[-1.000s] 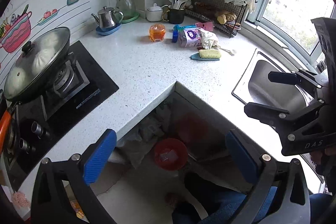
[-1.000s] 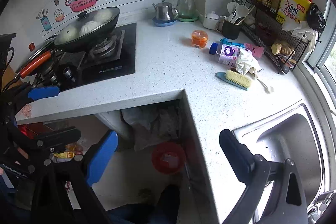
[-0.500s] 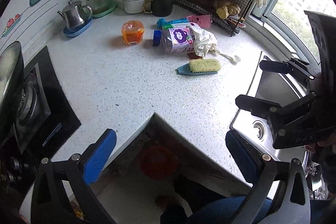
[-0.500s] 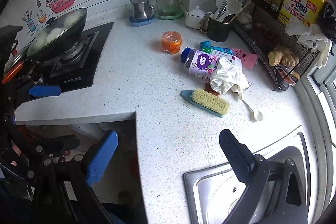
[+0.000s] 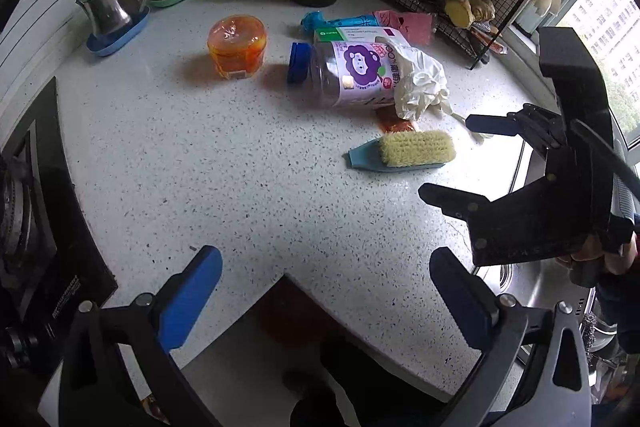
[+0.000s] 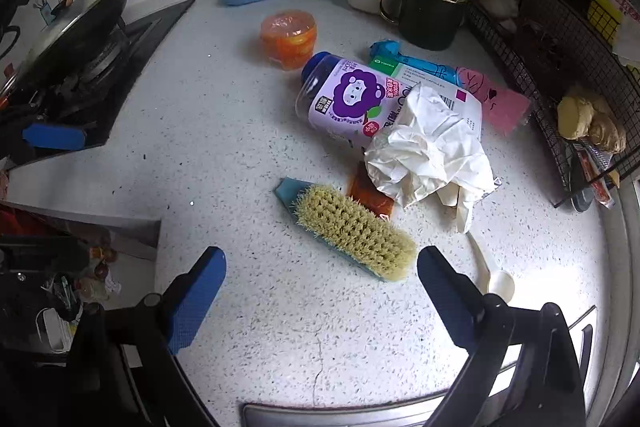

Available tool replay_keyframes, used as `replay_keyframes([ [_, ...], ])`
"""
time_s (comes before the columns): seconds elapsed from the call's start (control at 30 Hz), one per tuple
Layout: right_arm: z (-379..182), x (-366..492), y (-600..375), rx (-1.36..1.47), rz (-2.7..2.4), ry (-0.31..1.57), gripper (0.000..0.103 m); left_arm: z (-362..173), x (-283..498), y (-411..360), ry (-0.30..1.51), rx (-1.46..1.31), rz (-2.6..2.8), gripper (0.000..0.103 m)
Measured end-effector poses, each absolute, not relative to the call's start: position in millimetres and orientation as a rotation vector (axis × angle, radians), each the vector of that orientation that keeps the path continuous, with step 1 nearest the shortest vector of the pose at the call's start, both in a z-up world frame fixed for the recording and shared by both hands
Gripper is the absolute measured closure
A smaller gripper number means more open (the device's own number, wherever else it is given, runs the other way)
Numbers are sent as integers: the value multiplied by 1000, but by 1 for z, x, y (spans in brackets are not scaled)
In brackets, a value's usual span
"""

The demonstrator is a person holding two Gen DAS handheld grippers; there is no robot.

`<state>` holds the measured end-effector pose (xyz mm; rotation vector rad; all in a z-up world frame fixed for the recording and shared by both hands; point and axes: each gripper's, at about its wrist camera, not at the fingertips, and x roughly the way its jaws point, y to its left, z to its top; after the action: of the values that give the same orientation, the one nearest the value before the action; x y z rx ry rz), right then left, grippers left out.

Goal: Collect trash
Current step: 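Grasp the yellow scrub brush by its bristle block with the right tool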

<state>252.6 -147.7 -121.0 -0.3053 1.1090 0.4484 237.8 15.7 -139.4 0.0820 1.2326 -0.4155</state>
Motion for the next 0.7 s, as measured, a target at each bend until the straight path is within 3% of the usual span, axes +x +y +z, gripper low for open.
replay_keyframes([
  [0.27,-150,279,-146,-370,509,1155,7,-164,248,15,1284,106,-391,0],
  [0.53,-156,268,-138,-391,556,1226,41,-171,247,18,1309,102,-387,0],
  [0.7,-154,264,-127,-421,569,1212,40,-171,247,21,1309,110,-386,0],
])
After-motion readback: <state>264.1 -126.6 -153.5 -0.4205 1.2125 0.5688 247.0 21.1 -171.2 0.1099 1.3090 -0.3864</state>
